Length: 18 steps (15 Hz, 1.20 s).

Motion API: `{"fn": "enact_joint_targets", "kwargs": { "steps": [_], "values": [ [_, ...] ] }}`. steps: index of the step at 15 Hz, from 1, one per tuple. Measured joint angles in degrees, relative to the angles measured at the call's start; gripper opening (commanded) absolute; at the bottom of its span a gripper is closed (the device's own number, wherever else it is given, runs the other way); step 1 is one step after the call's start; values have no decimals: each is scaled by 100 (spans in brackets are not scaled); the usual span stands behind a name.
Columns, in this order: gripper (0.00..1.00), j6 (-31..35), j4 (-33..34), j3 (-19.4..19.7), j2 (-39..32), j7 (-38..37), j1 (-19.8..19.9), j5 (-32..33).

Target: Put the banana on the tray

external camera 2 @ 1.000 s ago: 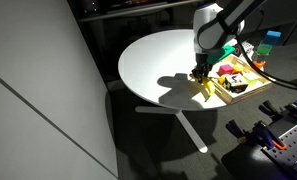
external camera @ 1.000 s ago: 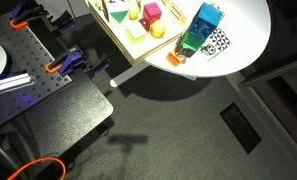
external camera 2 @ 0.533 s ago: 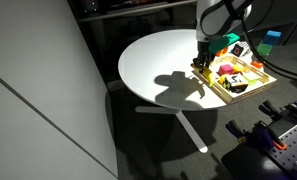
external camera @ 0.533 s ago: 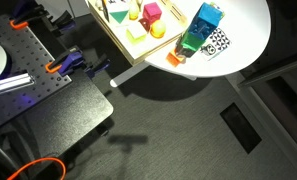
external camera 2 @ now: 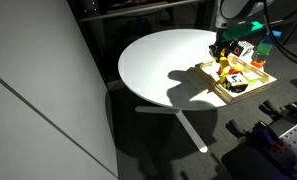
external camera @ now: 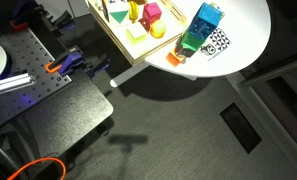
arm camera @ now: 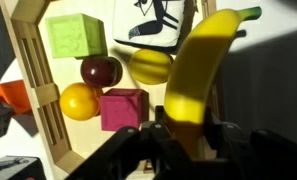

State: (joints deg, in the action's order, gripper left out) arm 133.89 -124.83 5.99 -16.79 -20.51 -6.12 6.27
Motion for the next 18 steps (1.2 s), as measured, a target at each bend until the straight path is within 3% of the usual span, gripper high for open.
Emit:
{"fn": "enact_joint_targets", "kwargs": {
  "steps": [1,3,6,7,10,18],
  "values": [
    [65,-32,-66,66,73,-182,36,5],
    [72,-97,-197,185,232,-519,99,54],
    [96,-217,-362,261,551,-851,188,160],
    [100,-281,-408,264,684,-925,211,199],
    [100,-515,-537,213,1102,-871,229,215],
    [100,-1805,-670,-284,1927,506,242,-355]
  ]
}}
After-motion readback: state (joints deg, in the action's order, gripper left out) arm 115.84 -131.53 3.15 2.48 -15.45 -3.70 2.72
